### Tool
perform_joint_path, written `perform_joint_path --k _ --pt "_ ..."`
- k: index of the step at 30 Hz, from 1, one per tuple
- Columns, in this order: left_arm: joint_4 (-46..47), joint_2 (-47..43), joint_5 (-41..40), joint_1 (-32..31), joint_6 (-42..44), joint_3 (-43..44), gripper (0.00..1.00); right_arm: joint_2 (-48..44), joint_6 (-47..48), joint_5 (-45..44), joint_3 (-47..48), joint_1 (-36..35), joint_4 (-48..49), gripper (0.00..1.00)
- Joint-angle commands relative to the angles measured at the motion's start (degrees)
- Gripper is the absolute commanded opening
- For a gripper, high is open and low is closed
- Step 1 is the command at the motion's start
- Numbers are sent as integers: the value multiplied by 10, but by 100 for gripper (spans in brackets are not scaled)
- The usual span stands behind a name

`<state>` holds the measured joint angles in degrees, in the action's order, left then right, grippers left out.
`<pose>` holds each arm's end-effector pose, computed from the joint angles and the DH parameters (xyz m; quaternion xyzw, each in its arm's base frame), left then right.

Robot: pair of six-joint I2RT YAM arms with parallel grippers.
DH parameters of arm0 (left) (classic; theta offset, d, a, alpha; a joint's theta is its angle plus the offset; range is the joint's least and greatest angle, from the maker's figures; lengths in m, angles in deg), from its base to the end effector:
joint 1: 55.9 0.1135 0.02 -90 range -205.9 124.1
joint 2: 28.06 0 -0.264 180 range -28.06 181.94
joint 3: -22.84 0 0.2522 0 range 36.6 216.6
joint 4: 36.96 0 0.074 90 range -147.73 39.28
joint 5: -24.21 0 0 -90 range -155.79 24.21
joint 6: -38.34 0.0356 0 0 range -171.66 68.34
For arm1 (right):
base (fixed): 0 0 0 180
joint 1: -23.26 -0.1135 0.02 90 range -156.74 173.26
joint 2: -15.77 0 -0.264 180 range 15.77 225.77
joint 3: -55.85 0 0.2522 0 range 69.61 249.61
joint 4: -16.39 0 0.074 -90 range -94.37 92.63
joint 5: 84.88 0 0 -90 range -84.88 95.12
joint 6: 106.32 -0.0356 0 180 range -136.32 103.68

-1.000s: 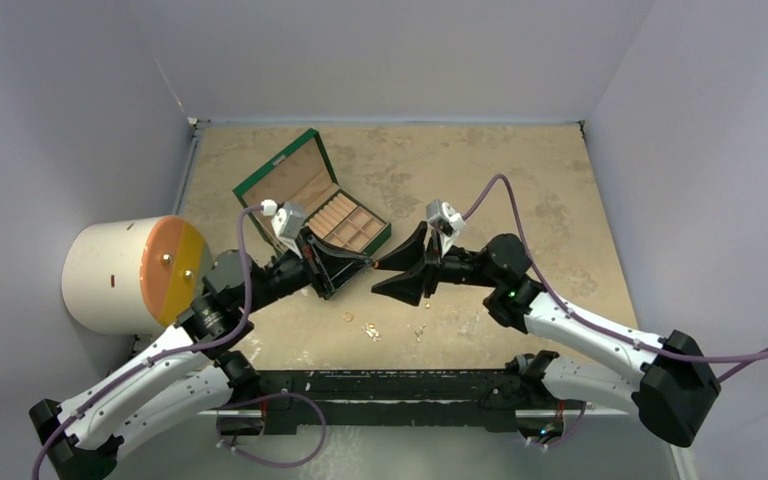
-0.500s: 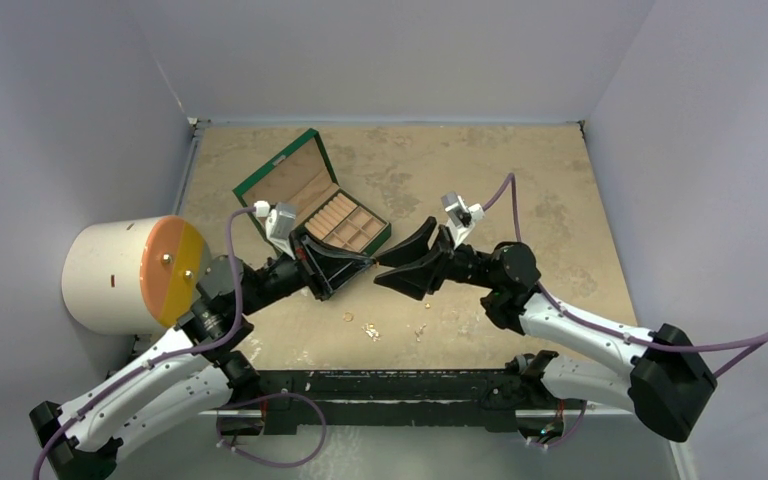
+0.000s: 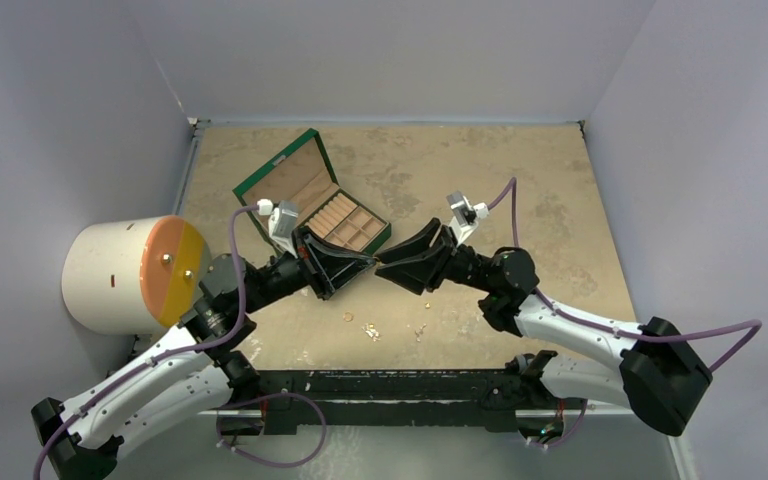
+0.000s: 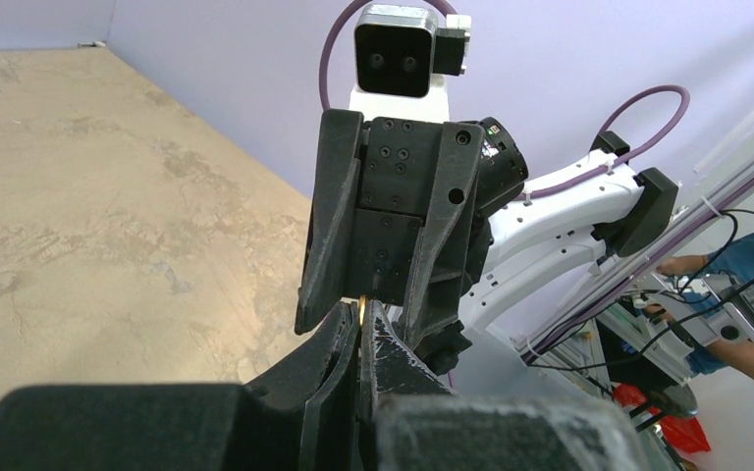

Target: Organize the mixed jewelry

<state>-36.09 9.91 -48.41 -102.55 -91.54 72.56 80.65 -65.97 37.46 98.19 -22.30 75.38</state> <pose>0.1050 -0.1267 0.3509 0.1542 0.6099 -0.5976 0.4971 0.1436 0.1737 0.3177 -0.2330 0.4413 0.7178 0.4855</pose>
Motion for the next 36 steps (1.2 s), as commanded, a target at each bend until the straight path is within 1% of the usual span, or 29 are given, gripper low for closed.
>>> perform_joint_path --k 1,13,25,36 --pt "37 -3 7 -1 -3 2 0 -11 -6 -24 -1 3 55 43" --pt "32 -6 0 -1 -1 -2 0 -10 -9 -29 -8 3 65 38" --pt "30 -6 -2 -1 -2 -2 0 -6 -14 -31 -10 3 75 30" --pt "30 -1 -7 0 0 -3 0 2 -18 -24 -9 3 82 26"
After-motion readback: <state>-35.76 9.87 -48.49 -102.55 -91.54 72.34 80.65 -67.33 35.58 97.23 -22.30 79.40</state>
